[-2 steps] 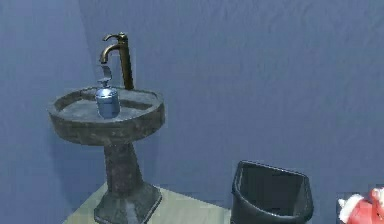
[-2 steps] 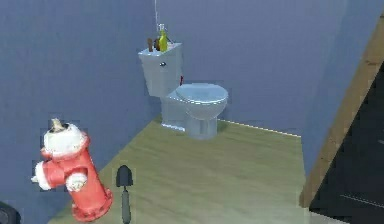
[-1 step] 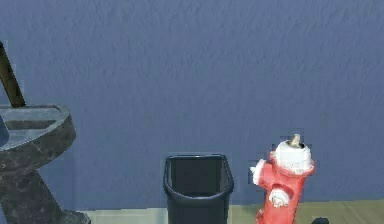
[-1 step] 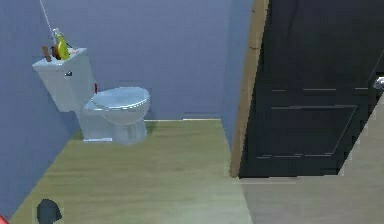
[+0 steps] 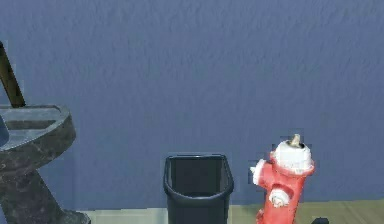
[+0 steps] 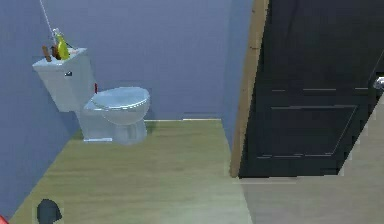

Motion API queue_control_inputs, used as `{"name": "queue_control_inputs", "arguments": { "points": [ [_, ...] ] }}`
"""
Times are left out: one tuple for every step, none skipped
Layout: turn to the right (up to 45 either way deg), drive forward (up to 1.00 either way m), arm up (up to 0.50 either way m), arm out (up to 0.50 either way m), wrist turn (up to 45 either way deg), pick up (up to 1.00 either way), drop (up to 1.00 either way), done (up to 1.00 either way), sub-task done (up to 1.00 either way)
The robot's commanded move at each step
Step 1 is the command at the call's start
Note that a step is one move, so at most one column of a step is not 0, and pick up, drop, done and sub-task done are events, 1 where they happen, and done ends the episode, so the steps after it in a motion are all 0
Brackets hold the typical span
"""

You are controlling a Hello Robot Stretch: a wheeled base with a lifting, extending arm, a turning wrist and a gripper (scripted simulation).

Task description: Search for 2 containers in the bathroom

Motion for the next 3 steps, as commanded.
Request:
{"name": "queue_control_inputs", "arguments": {
  "points": [
    [-39.0, 0.0, 0.0, 0.0, 0.0, 0.0, 0.0, 0.0, 0.0],
    [0.0, 0.15, 0.0, 0.0, 0.0, 0.0, 0.0, 0.0, 0.0],
    [0.0, 0.0, 0.0, 0.0, 0.0, 0.0, 0.0, 1.0, 0.0]
  ]
}}
